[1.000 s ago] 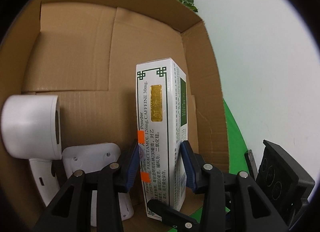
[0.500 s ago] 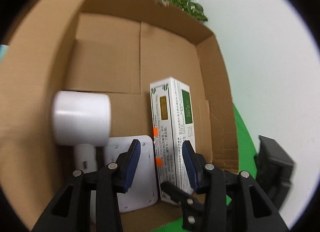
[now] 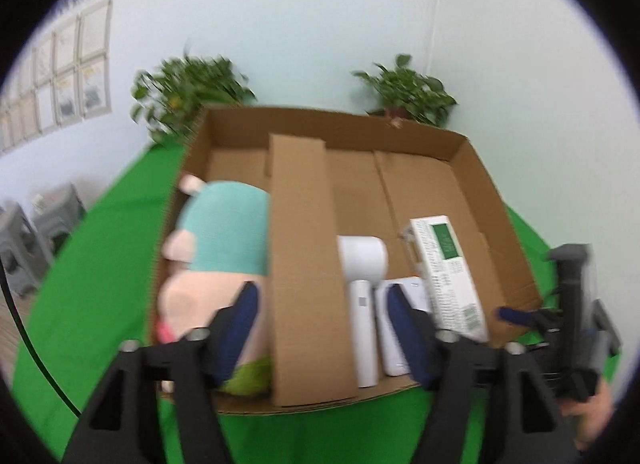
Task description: Organize objects
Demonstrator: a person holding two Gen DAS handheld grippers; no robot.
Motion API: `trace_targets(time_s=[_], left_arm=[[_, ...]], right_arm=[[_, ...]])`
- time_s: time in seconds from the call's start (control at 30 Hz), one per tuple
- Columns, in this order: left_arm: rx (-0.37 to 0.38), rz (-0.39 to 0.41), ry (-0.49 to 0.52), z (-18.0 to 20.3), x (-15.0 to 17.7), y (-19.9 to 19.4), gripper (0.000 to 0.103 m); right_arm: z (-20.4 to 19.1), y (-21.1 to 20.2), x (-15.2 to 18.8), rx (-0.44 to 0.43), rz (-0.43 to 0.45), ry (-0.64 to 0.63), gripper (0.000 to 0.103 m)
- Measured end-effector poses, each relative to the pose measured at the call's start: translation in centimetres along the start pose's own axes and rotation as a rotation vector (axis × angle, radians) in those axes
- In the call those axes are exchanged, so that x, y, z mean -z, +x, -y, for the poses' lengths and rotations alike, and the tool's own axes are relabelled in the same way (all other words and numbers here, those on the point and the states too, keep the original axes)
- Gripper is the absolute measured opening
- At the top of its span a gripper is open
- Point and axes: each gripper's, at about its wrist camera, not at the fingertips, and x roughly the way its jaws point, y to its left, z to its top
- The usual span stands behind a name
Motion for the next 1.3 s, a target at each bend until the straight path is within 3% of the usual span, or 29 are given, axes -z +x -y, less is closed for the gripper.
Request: trace_targets(time_s=[0.07, 0.13, 0.27, 0.33, 0.53, 0.63, 0.73, 0.9, 1.3], left_arm=[[-0.055, 0.064, 0.021, -0.1, 1.4, -0.9, 0.083], [-0.077, 0.066, 0.052, -0.2, 2.8, -0.9, 0.083], [-0.167, 0.076, 0.020, -0.4, 4.7, 1.3, 0.083], [-0.166, 0.064, -0.007, -0.8, 5.8, 1.9, 0.083], [-0.135, 0.156, -0.030, -0.2, 7.1, 2.8, 0.084], [-0.129, 0.175, -0.018, 0.1, 7.4, 3.1, 0.088], [-0.148, 0.085, 0.006, 0.5, 7.4, 4.5, 0.088], [-0.199, 0.058, 0.058, 1.6, 7.5, 5.1, 0.091], [-0.197, 0.037, 0.049, 1.5, 7.6, 5.0, 0.092]], right_arm=[[-0.7, -2.6, 0.9, 0.037, 0.124, -0.025, 0.103], [-1.0, -3.7, 1.1, 0.073, 0.221, -0.045, 0.103], [-2.2, -4.7, 2.3, 0.111, 0.315, -0.036, 0.103], [-2.7, -4.9, 3.5, 0.116, 0.336, -0.035, 0.103], [-2.4, 0.1, 4.0, 0.117, 0.271, -0.088, 0.103], [-2.1, 0.7, 4.2, 0.120, 0.275, -0.062, 0.103], [-1.7, 1.0, 4.1, 0.123, 0.262, -0.038, 0.103], [-1.9, 0.9, 4.2, 0.131, 0.258, -0.040, 0.103], [-2.0, 0.9, 4.2, 0.126, 0.255, -0.037, 0.103]])
